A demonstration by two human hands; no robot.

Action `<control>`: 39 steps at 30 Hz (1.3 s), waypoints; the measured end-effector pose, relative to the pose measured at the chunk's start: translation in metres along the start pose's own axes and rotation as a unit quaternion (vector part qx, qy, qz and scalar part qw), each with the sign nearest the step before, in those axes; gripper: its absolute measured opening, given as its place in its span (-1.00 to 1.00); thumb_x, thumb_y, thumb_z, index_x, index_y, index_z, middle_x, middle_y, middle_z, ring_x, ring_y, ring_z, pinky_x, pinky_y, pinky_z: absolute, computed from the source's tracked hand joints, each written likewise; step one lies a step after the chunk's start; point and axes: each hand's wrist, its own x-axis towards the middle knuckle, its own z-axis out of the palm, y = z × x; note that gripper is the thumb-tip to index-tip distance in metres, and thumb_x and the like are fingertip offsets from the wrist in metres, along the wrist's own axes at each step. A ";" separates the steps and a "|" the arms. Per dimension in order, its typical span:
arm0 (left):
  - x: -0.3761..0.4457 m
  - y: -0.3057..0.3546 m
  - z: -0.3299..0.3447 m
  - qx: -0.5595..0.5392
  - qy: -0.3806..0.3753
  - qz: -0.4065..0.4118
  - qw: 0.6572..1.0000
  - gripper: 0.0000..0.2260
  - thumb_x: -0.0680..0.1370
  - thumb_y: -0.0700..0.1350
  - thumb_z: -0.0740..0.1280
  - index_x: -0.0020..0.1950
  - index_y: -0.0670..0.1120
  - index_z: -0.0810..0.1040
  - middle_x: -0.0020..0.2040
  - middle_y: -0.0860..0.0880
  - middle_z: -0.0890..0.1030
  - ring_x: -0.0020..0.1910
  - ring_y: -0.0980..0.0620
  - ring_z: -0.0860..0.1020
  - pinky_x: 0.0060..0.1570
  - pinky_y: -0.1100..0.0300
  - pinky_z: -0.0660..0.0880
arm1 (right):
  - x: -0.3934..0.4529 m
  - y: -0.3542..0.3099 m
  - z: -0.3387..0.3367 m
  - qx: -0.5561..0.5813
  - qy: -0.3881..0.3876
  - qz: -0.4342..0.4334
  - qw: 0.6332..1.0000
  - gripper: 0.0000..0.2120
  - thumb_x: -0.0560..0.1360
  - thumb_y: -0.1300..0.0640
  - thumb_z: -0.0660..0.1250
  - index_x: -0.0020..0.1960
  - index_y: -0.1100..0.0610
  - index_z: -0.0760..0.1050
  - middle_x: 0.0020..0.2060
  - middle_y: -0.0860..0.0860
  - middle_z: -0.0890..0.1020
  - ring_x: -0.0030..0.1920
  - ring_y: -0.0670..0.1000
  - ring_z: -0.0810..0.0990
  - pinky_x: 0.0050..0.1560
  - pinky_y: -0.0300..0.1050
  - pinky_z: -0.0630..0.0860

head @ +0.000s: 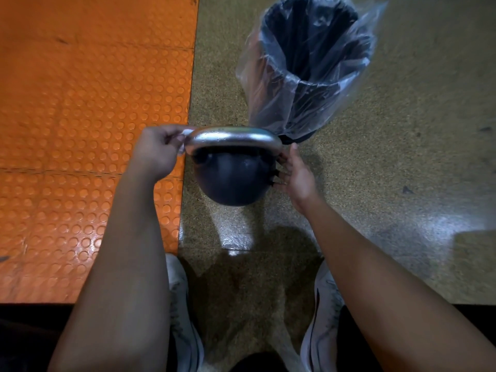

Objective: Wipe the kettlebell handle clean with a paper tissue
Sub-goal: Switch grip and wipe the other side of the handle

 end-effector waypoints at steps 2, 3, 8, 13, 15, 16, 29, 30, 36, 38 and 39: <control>-0.006 -0.004 0.009 0.030 0.025 -0.011 0.999 -0.74 0.64 -0.26 0.24 0.20 -0.05 0.66 -0.07 -0.03 0.65 -0.05 0.03 0.56 -0.02 0.22 0.43 | 0.003 0.002 -0.001 0.001 -0.001 0.006 1.000 -0.04 0.29 -0.63 0.29 0.47 -0.03 0.51 0.39 0.04 0.59 0.36 0.19 0.57 0.21 0.21 0.63; -0.010 -0.006 0.015 0.040 0.031 -0.022 0.998 -0.73 0.63 -0.29 0.23 0.21 -0.09 0.65 -0.03 -0.04 0.64 0.00 0.03 0.55 -0.03 0.25 0.40 | 0.005 0.004 0.000 -0.004 0.006 0.010 1.000 0.03 0.22 -0.68 0.31 0.48 -0.05 0.50 0.42 0.05 0.56 0.36 0.19 0.57 0.20 0.21 0.64; -0.017 -0.002 0.028 0.003 0.092 -0.018 0.996 -0.71 0.60 -0.35 0.21 0.19 -0.14 0.66 -0.01 -0.06 0.65 0.00 0.06 0.55 -0.08 0.31 0.39 | 0.012 0.013 -0.002 -0.039 0.036 0.024 0.998 0.09 0.16 -0.74 0.29 0.53 -0.14 0.43 0.58 0.01 0.36 0.47 0.25 0.46 0.22 0.27 0.62; -0.014 0.006 0.025 0.073 0.064 -0.026 0.995 -0.65 0.50 -0.43 0.18 0.02 -0.11 0.67 -0.13 -0.08 0.61 -0.08 0.01 0.54 -0.16 0.23 0.36 | 0.009 0.008 0.000 -0.034 0.020 0.019 0.999 0.16 0.09 -0.75 0.31 0.52 -0.10 0.45 0.54 0.05 0.41 0.43 0.23 0.50 0.18 0.18 0.65; -0.009 0.010 0.020 0.094 0.040 -0.018 0.995 -0.64 0.47 -0.44 0.18 -0.04 -0.08 0.66 -0.13 -0.08 0.62 -0.06 0.01 0.54 -0.17 0.24 0.34 | 0.007 0.008 0.001 -0.028 0.017 0.017 0.999 0.20 0.06 -0.75 0.32 0.52 -0.09 0.45 0.53 0.07 0.43 0.41 0.22 0.51 0.17 0.15 0.66; -0.006 0.012 0.018 0.081 0.039 -0.013 0.996 -0.62 0.48 -0.45 0.18 0.02 -0.10 0.68 -0.09 -0.06 0.63 -0.02 0.03 0.54 -0.15 0.27 0.35 | 0.007 0.008 0.001 -0.027 0.018 0.017 0.999 0.21 0.05 -0.75 0.32 0.53 -0.09 0.44 0.53 0.07 0.44 0.42 0.21 0.51 0.18 0.17 0.65; -0.009 -0.003 0.025 -0.102 0.094 -0.005 0.990 -0.70 0.62 -0.36 0.20 0.09 -0.03 0.63 -0.06 0.01 0.66 -0.11 0.15 0.60 0.04 0.22 0.54 | 0.012 0.016 0.000 -0.031 0.034 0.022 0.999 0.19 0.12 -0.75 0.29 0.57 -0.09 0.38 0.51 0.03 0.47 0.42 0.17 0.52 0.33 0.27 0.55; -0.011 -0.005 0.027 -0.100 0.106 -0.003 0.989 -0.71 0.62 -0.34 0.20 0.10 -0.03 0.63 -0.06 -0.01 0.67 -0.12 0.15 0.60 0.02 0.23 0.53 | 0.011 0.015 0.001 -0.024 0.034 0.026 0.999 0.20 0.12 -0.75 0.31 0.58 -0.07 0.36 0.51 0.04 0.46 0.42 0.17 0.52 0.32 0.27 0.56; -0.006 -0.010 0.029 0.072 0.059 -0.009 0.996 -0.67 0.47 -0.44 0.17 -0.08 -0.12 0.65 -0.16 -0.10 0.61 -0.07 0.02 0.54 -0.12 0.17 0.40 | 0.010 0.015 0.000 -0.019 0.038 0.030 0.999 0.25 0.11 -0.74 0.33 0.61 -0.05 0.31 0.53 0.06 0.44 0.44 0.20 0.50 0.31 0.27 0.56; -0.002 -0.003 0.021 0.035 0.057 0.005 0.998 -0.64 0.50 -0.44 0.17 0.02 -0.13 0.68 -0.07 -0.06 0.64 0.02 0.04 0.56 0.04 0.19 0.46 | 0.009 0.014 0.001 -0.008 0.032 0.029 0.999 0.27 0.09 -0.72 0.37 0.61 -0.02 0.30 0.52 0.07 0.46 0.42 0.20 0.51 0.28 0.23 0.59; -0.002 -0.001 0.019 0.015 0.065 0.012 0.998 -0.65 0.53 -0.41 0.19 0.08 -0.11 0.68 -0.03 -0.04 0.65 0.05 0.02 0.58 0.10 0.19 0.48 | 0.008 0.013 0.001 -0.001 0.027 0.026 0.999 0.28 0.09 -0.72 0.38 0.61 -0.01 0.30 0.50 0.07 0.47 0.41 0.19 0.53 0.26 0.21 0.61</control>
